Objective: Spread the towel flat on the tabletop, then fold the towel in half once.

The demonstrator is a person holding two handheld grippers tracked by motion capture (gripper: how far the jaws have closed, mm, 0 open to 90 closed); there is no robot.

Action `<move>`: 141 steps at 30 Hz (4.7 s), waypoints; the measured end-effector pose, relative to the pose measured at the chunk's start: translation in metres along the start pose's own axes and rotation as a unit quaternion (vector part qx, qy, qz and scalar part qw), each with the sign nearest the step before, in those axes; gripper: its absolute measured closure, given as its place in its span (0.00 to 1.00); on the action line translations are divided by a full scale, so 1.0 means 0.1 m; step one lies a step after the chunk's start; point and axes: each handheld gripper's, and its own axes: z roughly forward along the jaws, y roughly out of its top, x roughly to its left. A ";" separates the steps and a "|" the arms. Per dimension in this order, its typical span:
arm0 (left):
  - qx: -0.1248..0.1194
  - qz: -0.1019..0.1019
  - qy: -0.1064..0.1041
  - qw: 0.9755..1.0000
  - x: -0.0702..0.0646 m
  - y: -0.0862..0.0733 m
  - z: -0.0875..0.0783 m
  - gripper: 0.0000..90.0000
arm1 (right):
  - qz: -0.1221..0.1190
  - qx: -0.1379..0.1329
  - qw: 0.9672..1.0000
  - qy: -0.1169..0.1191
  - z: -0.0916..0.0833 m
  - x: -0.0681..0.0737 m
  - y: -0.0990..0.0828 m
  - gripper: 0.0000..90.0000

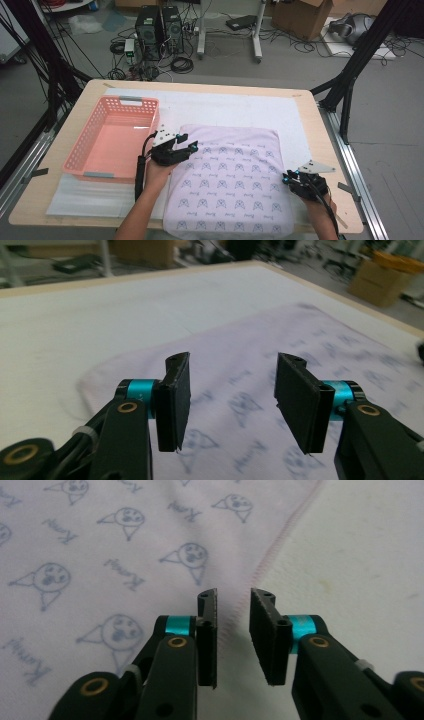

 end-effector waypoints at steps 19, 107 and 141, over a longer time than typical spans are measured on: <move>-0.033 -0.018 0.005 0.999 -0.23 -0.23 -0.50 0.24 | 0.069 -0.091 0.993 0.018 -0.26 -0.23 -0.13 0.21; 0.037 -0.066 0.123 0.990 0.16 0.32 -0.01 0.97 | 0.141 -0.081 0.986 0.022 0.27 -0.54 0.83 0.97; 0.081 -0.071 0.042 0.993 -0.17 -0.23 -0.39 0.50 | 0.112 -0.026 0.990 0.080 -0.14 -0.16 0.12 0.57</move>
